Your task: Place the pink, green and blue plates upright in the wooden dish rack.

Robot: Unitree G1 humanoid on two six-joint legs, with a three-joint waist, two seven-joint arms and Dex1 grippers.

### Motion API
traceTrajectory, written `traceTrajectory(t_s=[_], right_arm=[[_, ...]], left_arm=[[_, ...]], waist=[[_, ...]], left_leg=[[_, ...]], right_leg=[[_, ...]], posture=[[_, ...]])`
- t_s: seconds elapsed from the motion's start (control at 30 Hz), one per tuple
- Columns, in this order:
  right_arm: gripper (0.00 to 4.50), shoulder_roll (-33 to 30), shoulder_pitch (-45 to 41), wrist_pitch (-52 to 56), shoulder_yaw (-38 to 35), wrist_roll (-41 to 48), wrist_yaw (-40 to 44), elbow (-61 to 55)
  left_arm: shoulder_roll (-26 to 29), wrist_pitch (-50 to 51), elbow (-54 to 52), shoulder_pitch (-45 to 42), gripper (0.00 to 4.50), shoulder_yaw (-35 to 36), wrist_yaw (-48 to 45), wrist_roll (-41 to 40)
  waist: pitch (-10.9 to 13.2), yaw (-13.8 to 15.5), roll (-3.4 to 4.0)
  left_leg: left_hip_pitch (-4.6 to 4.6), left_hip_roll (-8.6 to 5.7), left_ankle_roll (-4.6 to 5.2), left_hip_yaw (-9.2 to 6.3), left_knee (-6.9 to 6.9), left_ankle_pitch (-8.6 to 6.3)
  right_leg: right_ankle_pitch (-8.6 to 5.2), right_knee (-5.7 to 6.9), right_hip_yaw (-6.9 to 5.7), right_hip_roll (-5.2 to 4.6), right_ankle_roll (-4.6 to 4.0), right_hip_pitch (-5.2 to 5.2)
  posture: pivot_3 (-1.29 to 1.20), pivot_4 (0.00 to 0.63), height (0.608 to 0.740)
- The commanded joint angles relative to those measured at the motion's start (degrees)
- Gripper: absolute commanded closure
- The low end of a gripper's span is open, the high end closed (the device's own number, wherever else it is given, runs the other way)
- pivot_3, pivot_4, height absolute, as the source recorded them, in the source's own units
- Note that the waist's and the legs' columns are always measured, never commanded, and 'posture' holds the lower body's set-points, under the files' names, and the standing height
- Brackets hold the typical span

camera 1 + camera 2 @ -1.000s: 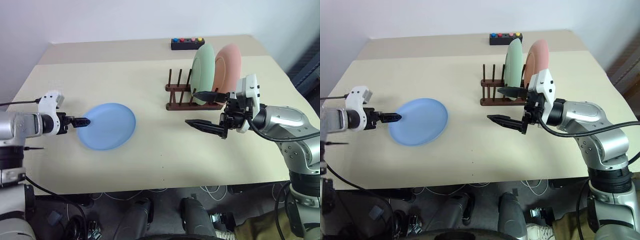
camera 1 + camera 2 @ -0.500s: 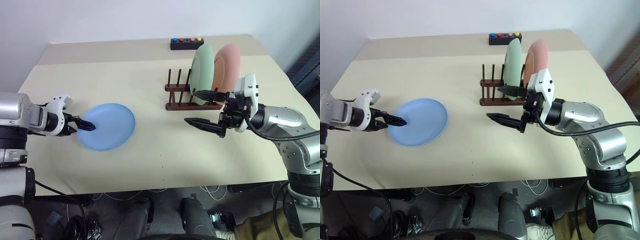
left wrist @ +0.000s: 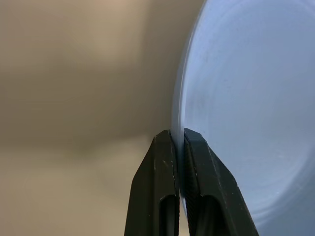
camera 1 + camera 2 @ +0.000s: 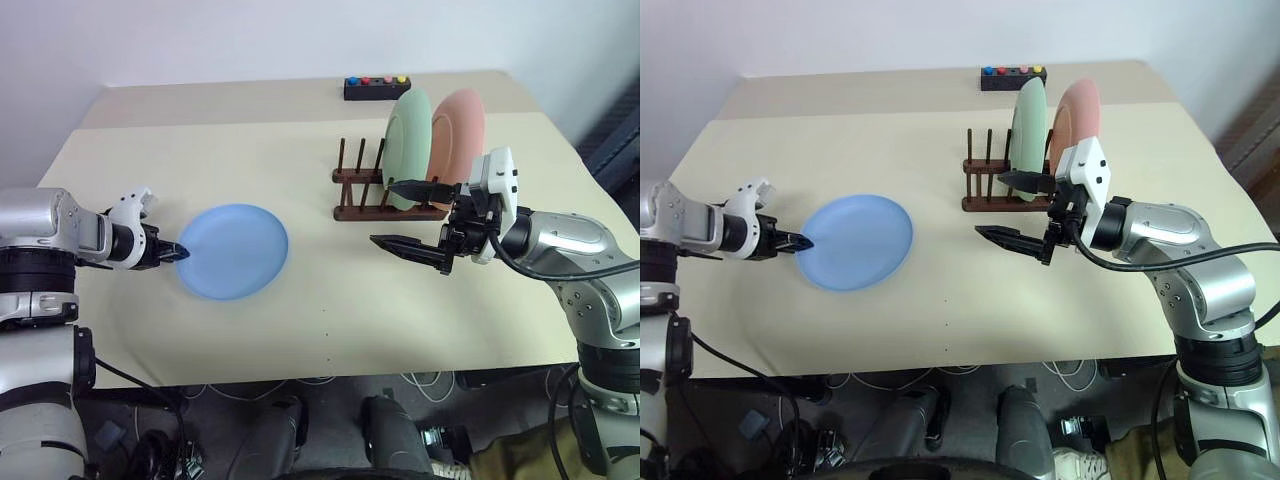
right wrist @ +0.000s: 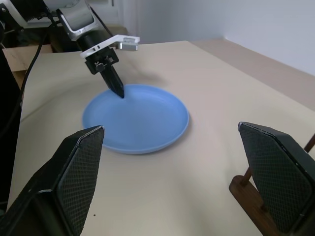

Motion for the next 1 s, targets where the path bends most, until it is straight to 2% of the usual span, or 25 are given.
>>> traceTrajectory(t_s=[0.03,0.23,0.47,0.63,0.8,0.9,1.0], right_arm=[[0.00,-0.27,-0.67,-1.62,-0.93,-0.20,0.40,-0.53],[0.00,-0.27,-2.20,-2.56,-0.08,-1.15,1.39,0.89],[0.00,-0.48,-3.69,-6.86,2.01,-5.54,3.04,1.91],[0.00,-0.58,-6.38,-20.95,6.44,-17.32,3.74,3.29],[0.00,1.45,-9.30,-31.46,10.64,-25.15,3.13,3.73],[0.00,0.00,-11.56,-46.12,16.34,-39.82,1.09,7.77],[0.00,-0.94,-12.56,-53.94,18.80,-46.71,-0.17,11.25]], left_arm=[[-0.01,1.93,-3.02,0.44,4.48,4.65,-0.01,-1.75],[-2.61,3.52,-9.16,3.13,4.48,14.20,1.63,-4.28],[-4.69,3.73,-8.82,-0.65,4.48,24.59,4.16,-7.30],[-6.66,3.90,-7.61,-2.57,4.48,29.29,6.64,-11.39],[-10.18,3.90,-8.16,-3.86,4.48,31.95,12.25,-14.62],[-13.19,3.90,-9.31,-5.40,4.48,32.05,16.40,-18.72],[-14.34,3.90,-10.69,-5.67,4.48,31.29,20.09,-22.07]], waist=[[0.00,-0.01,0.00],[0.00,-0.05,0.00],[0.01,-0.08,-0.03],[0.01,-0.15,-0.03],[0.00,-0.15,-0.08],[0.00,-0.15,-0.09],[-0.03,-0.16,-0.14]], left_leg=[[0.00,0.00,0.00,0.00,0.00,0.00],[0.00,0.01,-0.01,0.00,0.00,0.01],[0.00,0.01,-0.02,0.00,0.01,0.01],[0.00,0.00,-0.05,0.01,0.01,0.02],[0.00,0.01,-0.38,0.01,0.02,0.22],[0.00,0.01,-0.44,0.01,0.04,0.26],[0.00,0.00,-0.46,0.01,0.05,0.27]], right_leg=[[0.00,0.00,0.00,0.00,0.00,0.00],[0.00,0.01,0.00,0.01,0.00,0.00],[0.00,0.01,0.00,0.01,0.00,-0.02],[0.00,0.01,0.00,0.01,0.00,-0.01],[0.00,0.03,-0.01,0.02,0.01,-0.03],[0.01,0.06,-0.01,0.02,0.01,-0.04],[0.01,0.05,-0.01,0.03,0.01,-0.07]], posture=[[0.00,0.150,0.740],[0.00,0.150,0.740],[0.00,0.150,0.740],[0.00,0.150,0.740],[0.00,0.150,0.740],[0.00,0.150,0.740],[0.00,0.150,0.740]])
